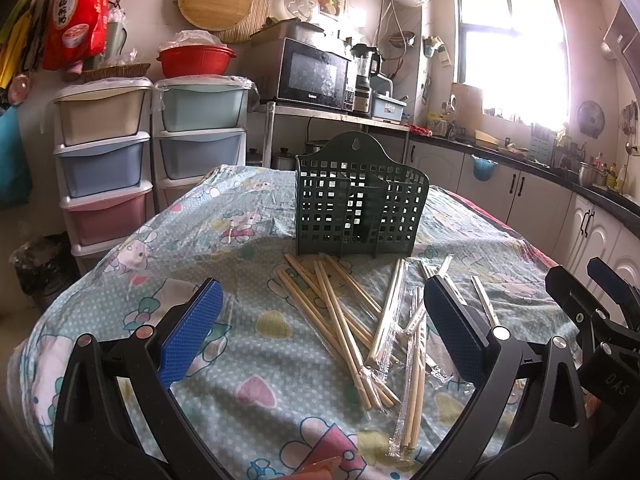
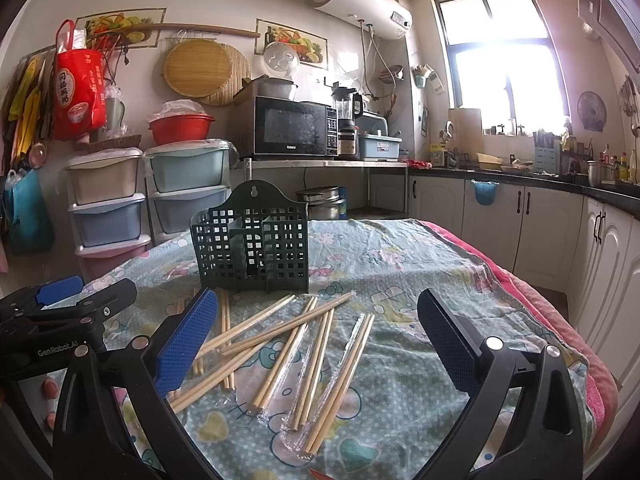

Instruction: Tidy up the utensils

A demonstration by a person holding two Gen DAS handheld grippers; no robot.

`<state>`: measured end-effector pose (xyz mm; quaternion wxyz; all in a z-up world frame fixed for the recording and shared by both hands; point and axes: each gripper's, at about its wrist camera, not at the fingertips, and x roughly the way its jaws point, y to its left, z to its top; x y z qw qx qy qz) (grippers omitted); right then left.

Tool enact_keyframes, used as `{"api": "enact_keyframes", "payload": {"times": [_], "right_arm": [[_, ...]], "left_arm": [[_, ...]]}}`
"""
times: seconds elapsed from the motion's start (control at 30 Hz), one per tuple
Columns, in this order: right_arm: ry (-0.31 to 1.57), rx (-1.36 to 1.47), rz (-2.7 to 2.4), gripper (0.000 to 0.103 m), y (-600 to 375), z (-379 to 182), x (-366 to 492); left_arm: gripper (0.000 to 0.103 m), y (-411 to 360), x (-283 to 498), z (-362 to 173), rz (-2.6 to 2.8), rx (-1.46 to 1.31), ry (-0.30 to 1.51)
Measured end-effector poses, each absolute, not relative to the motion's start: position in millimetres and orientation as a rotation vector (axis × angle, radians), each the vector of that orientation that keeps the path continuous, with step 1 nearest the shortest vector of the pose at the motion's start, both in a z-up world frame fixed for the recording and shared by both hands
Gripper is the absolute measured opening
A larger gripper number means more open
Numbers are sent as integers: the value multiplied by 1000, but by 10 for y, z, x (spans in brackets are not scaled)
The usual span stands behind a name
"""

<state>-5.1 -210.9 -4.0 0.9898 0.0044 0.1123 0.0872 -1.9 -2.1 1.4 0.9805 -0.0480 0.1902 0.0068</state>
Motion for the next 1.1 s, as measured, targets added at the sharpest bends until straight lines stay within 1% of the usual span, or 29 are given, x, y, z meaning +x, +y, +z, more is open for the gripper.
{"api": "enact_keyframes", "payload": {"times": [0.27,0.43,0.73,1.1], "right_arm": [[235,-5,207,97,-2040,-70,-41],[239,-11,230,97,-2080,27,-50],[295,-13,264,97,-2058,23,125],[337,-1,246,97,-2163,98,325]], "left_arm": [[93,2,-15,48,17,-108,380],[93,64,2,150,17,-131,395],[93,248,85,138,19,-170,415],[93,230,347,265,-1,-151,434]]}}
